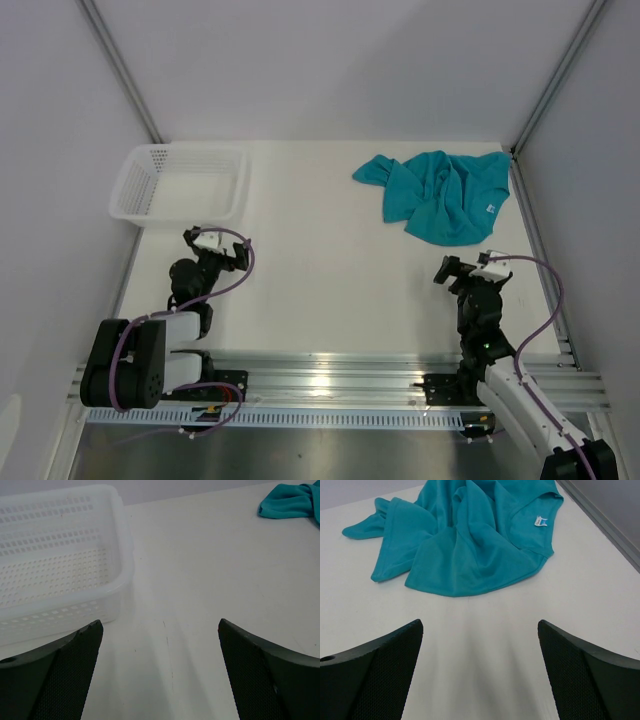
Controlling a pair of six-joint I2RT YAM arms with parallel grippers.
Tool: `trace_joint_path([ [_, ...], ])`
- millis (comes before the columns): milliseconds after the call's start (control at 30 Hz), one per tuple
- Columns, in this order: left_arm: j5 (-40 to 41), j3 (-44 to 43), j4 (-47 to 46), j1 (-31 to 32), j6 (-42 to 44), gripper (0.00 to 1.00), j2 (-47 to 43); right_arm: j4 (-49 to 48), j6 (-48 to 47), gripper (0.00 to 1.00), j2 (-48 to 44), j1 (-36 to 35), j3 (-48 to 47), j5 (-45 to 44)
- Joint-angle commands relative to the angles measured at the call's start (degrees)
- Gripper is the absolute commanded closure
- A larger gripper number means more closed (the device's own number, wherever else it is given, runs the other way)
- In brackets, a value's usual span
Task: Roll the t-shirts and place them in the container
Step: Flatten the tshirt
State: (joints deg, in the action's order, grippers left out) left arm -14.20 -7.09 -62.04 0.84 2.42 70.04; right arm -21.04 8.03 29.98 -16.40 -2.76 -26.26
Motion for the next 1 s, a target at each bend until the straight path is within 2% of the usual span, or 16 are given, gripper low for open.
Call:
trace_joint_path([
  [0,-1.01,-0.99,-2.3,0.21,-0.92,0.01,-0.78,0.02,1.81,0.01,1.05,-0.21,-1.79,-5.2],
  [100,-1.71,-0.99,-2.38,0.13,-0.92,0.01,-0.87,6.77,3.55,0.01,1.84,-0.3,-9.49,-6.34],
  [133,-3.8,-0.65,-2.82,-0.14,0.73,0.0,-1.04,14.02,8.53,0.01,1.75,-0.03,-12.5,-8.87],
  [167,-7.3,-0.64,-0.21,-0.05,1.71,0.0,-3.13,15.83,14.5,0.03,2.1,0.58,-15.23,-8.11],
  [233,-6.81,-0.12,-1.4,-0.14,1.2,0.01,-3.33,18.38,17.0,0.22,4.11,4.42,-22.32,-5.91],
  [267,-6.37,0.15,-2.29,-0.14,1.1,0.01,-3.51,25.71,20.41,0.44,6.13,6.36,-25.33,-6.69],
  [333,-5.41,-0.37,-0.9,-0.57,-0.03,0.01,-5.08,36.61,27.63,0.55,15.51,13.8,-34.96,-5.31],
  [367,-7.32,-1.6,4.42,-0.66,0.13,0.0,-7.61,38.68,28.43,0.55,19.64,16.29,-37.9,-2.77],
  [400,-10.3,-9.87,23.35,-0.67,0.66,0.01,-15.38,40.01,27.48,0.55,28.3,19.62,-40.54,1.35],
  [433,-10.93,-12.74,31.37,-0.67,3.97,0.0,-18.59,42.2,27.04,0.55,32.82,23.83,-45.61,11.13],
  [467,-11.55,-15.38,37.11,-0.67,5.04,0.0,-21.23,43.44,26.77,0.58,37.3,24.92,-48.27,15.15],
  [500,-11.38,-23.59,42.21,-0.67,5.66,0.01,-23.35,44.75,26.77,0.63,41.61,25.28,-50.82,17.27],
  [533,-11.29,-27.06,55.14,-0.67,8.02,0.0,-22.94,46.25,26.95,0.62,48.79,25.37,-53.02,18.51],
  [633,-11.47,-39.21,76.8,-0.58,13.03,0.01,-20.65,46.26,28.61,0.48,58.83,25.98,-58.31,17.75],
  [767,-11.29,-43.62,88.38,-0.23,18.76,0.0,-22.75,46.7,29.49,0.41,68.25,27.3,-63.76,17.82],
  [967,-11.03,-44.5,92.8,-0.05,20.08,0.01,-23.9,48.1,29.5,0.4,80.3,28.0,-71.58,18.97],
])
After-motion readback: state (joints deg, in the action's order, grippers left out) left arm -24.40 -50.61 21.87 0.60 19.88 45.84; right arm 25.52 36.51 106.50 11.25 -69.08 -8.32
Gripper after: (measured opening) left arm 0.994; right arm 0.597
